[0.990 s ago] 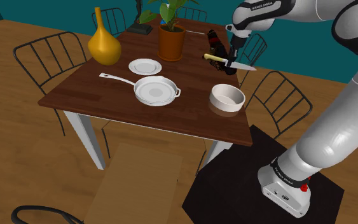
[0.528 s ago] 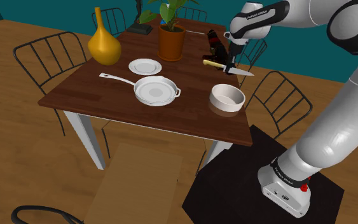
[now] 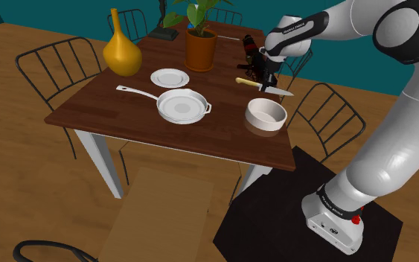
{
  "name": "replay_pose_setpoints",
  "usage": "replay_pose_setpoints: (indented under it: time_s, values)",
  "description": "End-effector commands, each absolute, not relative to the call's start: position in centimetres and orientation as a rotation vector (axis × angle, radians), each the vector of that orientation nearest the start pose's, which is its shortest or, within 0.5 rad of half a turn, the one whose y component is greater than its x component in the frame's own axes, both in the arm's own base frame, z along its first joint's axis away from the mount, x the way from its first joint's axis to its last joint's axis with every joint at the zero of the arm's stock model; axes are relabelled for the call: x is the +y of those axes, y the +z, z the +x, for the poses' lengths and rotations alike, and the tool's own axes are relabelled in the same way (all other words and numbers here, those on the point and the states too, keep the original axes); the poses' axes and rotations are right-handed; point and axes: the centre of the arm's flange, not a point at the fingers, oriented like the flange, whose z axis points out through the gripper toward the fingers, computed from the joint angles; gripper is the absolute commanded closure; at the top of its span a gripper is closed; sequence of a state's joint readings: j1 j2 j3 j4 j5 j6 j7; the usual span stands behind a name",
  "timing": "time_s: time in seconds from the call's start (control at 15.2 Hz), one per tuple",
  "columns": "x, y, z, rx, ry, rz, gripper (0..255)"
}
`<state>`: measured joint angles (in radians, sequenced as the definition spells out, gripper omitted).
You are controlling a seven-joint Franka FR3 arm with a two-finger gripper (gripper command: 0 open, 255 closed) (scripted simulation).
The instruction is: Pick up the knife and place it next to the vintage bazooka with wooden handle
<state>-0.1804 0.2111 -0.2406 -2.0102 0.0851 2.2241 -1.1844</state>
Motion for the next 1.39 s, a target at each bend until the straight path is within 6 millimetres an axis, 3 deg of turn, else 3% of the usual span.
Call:
replay_pose_setpoints:
  time_s: [0.0, 0.59, 0.66, 0.99, 1.25, 1.32]
  values:
    - [-23.4, 34.5, 54.3, -1.101, -0.032, -2.937, 255]
    - [-23.4, 33.8, 54.3, -1.101, -0.032, -2.937, 255]
    - [-23.4, 33.8, 54.3, -1.101, -0.032, -2.937, 0]
    - [-23.4, 33.8, 54.3, -1.101, -0.032, -2.937, 0]
    - [-23.5, 38.8, 54.2, -1.101, -0.032, -2.937, 0]
    - [-23.5, 38.8, 54.2, -1.101, -0.032, -2.937, 0]
